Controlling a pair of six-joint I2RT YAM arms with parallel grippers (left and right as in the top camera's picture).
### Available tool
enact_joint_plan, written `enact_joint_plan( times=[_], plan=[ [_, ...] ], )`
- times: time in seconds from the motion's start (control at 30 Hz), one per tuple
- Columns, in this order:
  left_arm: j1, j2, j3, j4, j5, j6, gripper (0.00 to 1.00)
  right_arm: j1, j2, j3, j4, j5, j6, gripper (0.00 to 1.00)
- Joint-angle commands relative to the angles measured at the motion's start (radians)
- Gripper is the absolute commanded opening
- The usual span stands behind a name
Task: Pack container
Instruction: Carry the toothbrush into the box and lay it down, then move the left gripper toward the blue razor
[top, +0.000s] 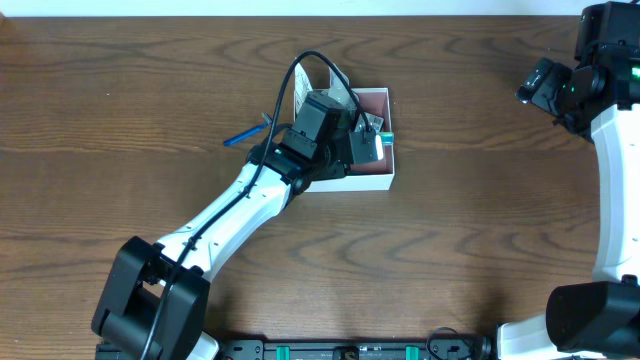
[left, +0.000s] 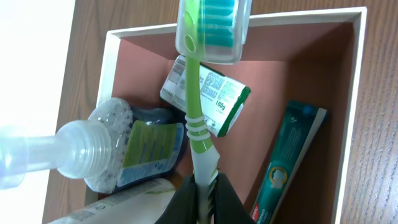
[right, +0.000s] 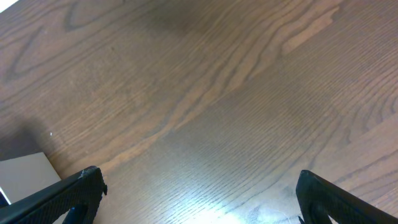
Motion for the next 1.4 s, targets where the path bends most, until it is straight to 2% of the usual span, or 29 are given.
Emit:
enact_joint_plan(
  times=[0.0,0.1,0.13,0.2,0.43,0.53,0.63,0.73,0.87,1.0,1.1,1.27,1.37],
  plan=[
    [-0.007,0.011,0.014,0.002,-0.005,0.021,0.07,-0.003,0.000,0.002,-0.001,0.003,0.010,0.99],
    [-0.007,0.011,0.014,0.002,-0.005,0.020,0.68,-0.003,0.000,0.001,-0.001,0.003,0.010,0.99],
    [-0.007,0.011,0.014,0.004,-0.005,0.020,0.82,-0.003,0.000,0.001,-0.001,0.003,0.010,0.99],
    [-0.007,0.005,0.014,0.016,-0.005,-0.005,0.88,-0.003,0.000,0.001,-0.001,0.003,0.010,0.99],
    [-0.006,-0.112,0.014,0.114,-0.016,-0.176,0.91,-0.003,0.000,0.001,-0.001,0.003,0.010,0.99],
    [-0.006,-0.218,0.014,0.124,-0.082,-0.272,0.91,-0.003,0.000,0.002,-0.001,0.003,0.010,0.99],
    [-0.005,-0.340,0.014,0.097,-0.214,-0.402,0.91,-0.003,0.000,0.002,-0.001,0.004,0.010,0.99],
    [0.010,-0.433,0.014,0.067,-0.305,-0.418,0.91,-0.003,0.000,0.002,-0.001,0.003,0.010,0.99],
    [0.102,-0.479,0.014,0.051,-0.395,-0.423,0.93,-0.003,0.000,0.002,-0.001,0.003,0.011,0.99],
    [0.266,-0.446,0.014,0.021,-0.393,-0.560,0.96,-0.003,0.000,0.002,-0.001,0.004,0.010,0.99],
    [0.379,-0.402,0.014,-0.005,-0.308,-0.621,0.97,-0.003,0.000,0.002,-0.001,0.003,0.010,0.99],
    [0.487,-0.325,0.019,-0.008,-0.222,-0.715,0.98,-0.003,0.000,0.002,-0.001,0.003,0.010,0.99],
    [0.513,-0.245,0.042,-0.041,-0.156,-0.717,0.98,-0.003,0.000,0.001,-0.001,0.003,0.010,0.99]
  ],
)
